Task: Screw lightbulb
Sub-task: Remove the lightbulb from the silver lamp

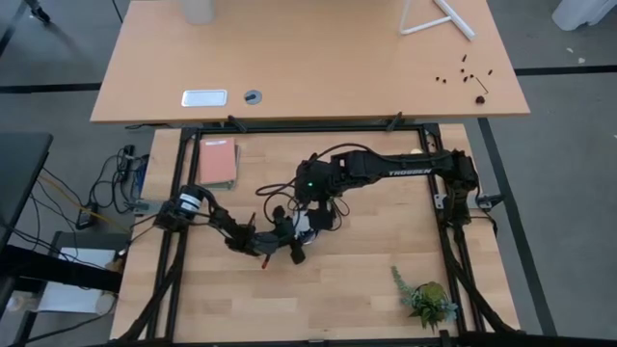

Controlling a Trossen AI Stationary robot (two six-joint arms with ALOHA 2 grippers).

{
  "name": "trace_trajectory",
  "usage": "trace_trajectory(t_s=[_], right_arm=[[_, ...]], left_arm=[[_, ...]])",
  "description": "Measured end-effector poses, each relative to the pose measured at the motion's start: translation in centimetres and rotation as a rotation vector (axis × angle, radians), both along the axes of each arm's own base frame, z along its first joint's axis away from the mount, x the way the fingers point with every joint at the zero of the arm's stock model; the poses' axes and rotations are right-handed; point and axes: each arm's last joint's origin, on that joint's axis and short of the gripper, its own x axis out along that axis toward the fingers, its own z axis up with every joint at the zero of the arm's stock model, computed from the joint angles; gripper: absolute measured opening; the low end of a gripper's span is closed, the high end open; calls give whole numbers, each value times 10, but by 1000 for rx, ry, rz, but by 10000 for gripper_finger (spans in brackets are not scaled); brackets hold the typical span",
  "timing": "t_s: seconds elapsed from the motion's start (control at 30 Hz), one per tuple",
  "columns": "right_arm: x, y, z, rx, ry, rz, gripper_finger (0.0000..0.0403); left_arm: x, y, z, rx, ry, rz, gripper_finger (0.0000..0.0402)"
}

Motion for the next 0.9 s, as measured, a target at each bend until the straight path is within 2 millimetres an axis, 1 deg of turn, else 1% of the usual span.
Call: trace_trajectory(t_s=[0.23,0.33,0.5,0.63,0.9], right_arm=[[-1,0,0,0,10,0,346],[-1,0,0,-1,9,-1,346],[-1,0,0,-1,9,-1,346],[-1,0,0,-1,8,-1,346],[-1,0,0,-1,9,-1,346]], left_arm=[[-9,1,3,-24,-68,9,253],[-14,2,3,-29,-78,11,270],[-17,2,4,-24,-82,-1,275],[-19,-3,13,15,-93,-14,275],[-41,1,21,11,-88,1,275]])
